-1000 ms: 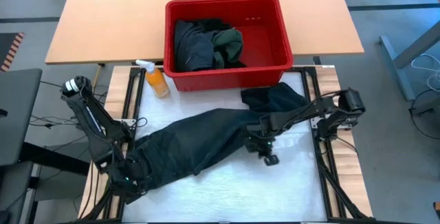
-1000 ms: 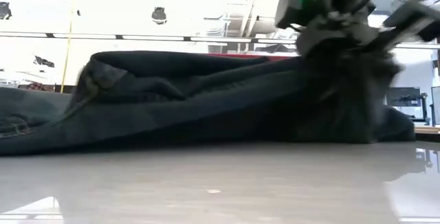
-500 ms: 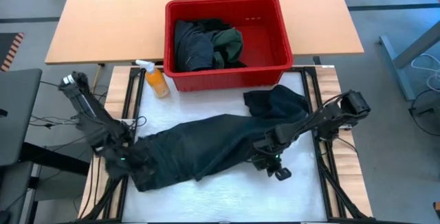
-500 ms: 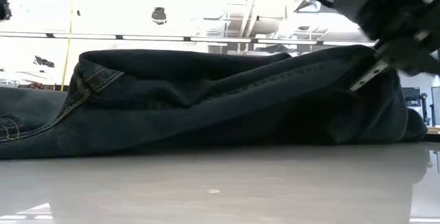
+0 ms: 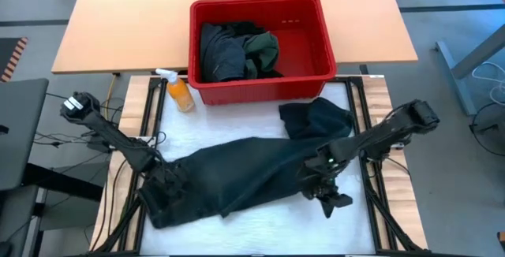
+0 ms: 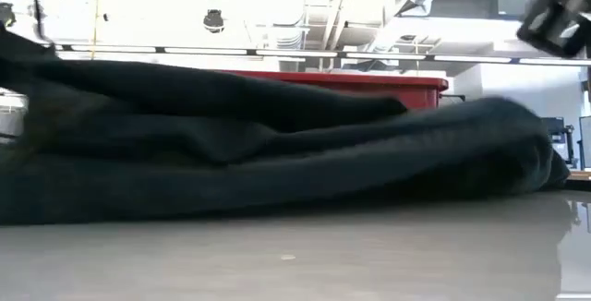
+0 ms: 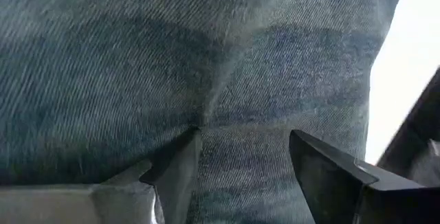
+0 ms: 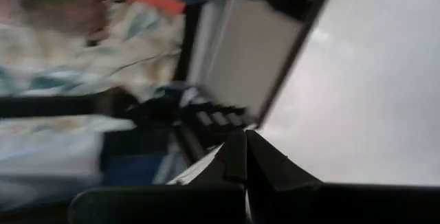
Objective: Fold Laundry from Bin
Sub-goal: Fold the blue pants
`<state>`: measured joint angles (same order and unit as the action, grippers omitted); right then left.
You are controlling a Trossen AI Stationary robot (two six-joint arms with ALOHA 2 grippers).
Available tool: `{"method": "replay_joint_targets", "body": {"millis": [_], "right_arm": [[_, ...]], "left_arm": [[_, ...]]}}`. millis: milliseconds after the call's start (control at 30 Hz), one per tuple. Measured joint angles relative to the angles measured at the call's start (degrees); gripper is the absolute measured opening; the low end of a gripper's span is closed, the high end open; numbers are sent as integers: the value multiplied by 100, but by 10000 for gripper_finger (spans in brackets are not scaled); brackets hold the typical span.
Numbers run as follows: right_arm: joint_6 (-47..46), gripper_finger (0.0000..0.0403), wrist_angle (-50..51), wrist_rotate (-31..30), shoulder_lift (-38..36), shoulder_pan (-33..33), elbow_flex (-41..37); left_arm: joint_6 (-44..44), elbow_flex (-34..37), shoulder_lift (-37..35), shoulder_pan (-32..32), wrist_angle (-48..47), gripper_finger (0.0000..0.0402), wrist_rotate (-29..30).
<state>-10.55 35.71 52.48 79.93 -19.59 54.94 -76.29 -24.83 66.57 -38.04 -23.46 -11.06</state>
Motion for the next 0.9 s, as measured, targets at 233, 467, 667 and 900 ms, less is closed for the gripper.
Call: {"method": "replay_joint_targets", "body": {"millis": [233, 467, 667, 900], "right_arm": [[-1154, 20, 965, -5497, -1612, 642, -164], [-3397, 17, 1122, -7026, -2815, 1800, -1455], [-4065, 27, 560, -7467, -2972, 2484, -2187], [-3507, 68, 213, -7673, -2665, 3341, -2150]], "left_arm": [[-35, 70, 112, -55, 597, 223, -1279], [-102, 78, 115, -57, 763, 224, -2809], [-3, 78, 113, -55, 879, 224, -3480], [189, 80, 111, 97, 1051, 224, -3295]]}}
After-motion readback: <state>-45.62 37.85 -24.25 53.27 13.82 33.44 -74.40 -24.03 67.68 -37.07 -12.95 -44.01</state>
